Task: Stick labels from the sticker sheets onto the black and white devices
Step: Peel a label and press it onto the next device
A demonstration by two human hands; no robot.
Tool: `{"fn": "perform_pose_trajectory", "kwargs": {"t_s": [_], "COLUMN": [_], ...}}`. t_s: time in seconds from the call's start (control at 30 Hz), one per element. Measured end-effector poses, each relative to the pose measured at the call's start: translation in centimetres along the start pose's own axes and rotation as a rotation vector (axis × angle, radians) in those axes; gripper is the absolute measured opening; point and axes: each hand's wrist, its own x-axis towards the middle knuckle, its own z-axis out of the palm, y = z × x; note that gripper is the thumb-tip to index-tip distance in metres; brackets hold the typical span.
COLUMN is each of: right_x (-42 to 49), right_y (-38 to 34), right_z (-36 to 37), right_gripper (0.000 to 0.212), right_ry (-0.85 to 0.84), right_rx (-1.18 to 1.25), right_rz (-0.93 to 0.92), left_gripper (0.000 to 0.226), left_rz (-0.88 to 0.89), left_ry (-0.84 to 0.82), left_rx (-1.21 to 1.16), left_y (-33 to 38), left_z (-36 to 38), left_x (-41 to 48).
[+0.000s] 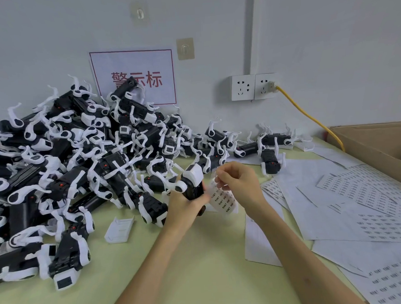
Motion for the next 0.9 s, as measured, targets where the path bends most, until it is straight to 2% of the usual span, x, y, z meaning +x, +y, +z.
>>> {"fn": "perform_pose_trajectory", "kwargs": {"t_s": [0.13,0.33,0.43,0.63,0.77,0.9], "right_x": [0.1,-0.2,-0.1,0.0,0.1,-0.1], "right_y": [-0.1,-0.1,-0.1,0.1,0.2,0.4], "right_z": [-0.1,0.0,-0.1,0.1,0.2,0.4], "right_gripper": [0.012,0.021,0.032,0.024,0.009,0.010], "right_ry": [0.006,-0.018,-0.036,-0.001,0.067,0.061], "right_rx": [0.072,0.079,0.069,0.061,-0.018,-0.197], "right_rz": [0.004,-0.067,-0.096,-0.148,-0.167,-0.253], "left_gripper": [0.011,0.022,0.038,0.011,0.011,0.010], "left_rz": [-0.080,-0.147,-0.161,-0.215,-0.263,-0.214], "left_ry": [0.005,-0.042,-0.078,-0.093,-0.087,-0.109], "left_rx": [-0.152,-0.254,-0.253,-0.248,-0.225,-0.224], "left_y": [0.7,1.7,1.9,1.9,1.4,1.5], "left_z": [-0.4,-0.7,-0.8,-0.7,-0.5,-0.3], "left_x": [0.0,-0.1,-0.1,-0.1,-0.1,-0.2]}}
